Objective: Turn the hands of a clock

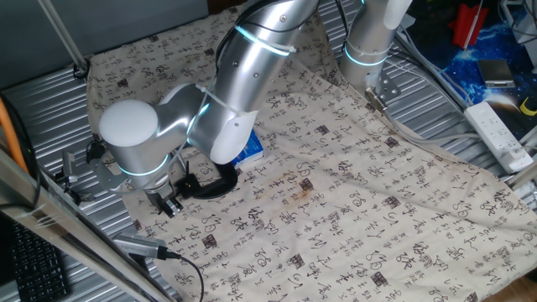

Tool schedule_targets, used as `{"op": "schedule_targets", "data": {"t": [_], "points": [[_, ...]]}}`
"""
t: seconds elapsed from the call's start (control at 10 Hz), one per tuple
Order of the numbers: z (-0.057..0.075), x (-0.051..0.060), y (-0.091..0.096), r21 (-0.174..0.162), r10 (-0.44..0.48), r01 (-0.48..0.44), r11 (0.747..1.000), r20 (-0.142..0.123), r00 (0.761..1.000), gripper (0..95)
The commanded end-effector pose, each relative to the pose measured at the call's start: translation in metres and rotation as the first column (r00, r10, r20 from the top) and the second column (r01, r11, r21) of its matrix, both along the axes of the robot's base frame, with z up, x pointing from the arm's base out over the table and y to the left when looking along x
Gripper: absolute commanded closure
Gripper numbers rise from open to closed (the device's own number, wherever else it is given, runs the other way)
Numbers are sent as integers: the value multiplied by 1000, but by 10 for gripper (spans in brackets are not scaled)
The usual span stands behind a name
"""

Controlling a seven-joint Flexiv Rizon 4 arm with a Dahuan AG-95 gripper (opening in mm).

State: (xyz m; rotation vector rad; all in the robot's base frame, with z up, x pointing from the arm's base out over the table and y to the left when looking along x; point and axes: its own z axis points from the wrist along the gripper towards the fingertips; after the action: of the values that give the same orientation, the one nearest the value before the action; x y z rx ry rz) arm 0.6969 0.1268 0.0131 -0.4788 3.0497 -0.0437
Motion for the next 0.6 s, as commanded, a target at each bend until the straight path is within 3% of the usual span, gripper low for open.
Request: {"op": "schedule_targets", "data": {"t": [0.1,0.6], "points": [[1,0,-1,-1,3,-3,1000,-2,1000,950],[0,1,-4,-4,10,-10,1000,-3,1000,950]]}}
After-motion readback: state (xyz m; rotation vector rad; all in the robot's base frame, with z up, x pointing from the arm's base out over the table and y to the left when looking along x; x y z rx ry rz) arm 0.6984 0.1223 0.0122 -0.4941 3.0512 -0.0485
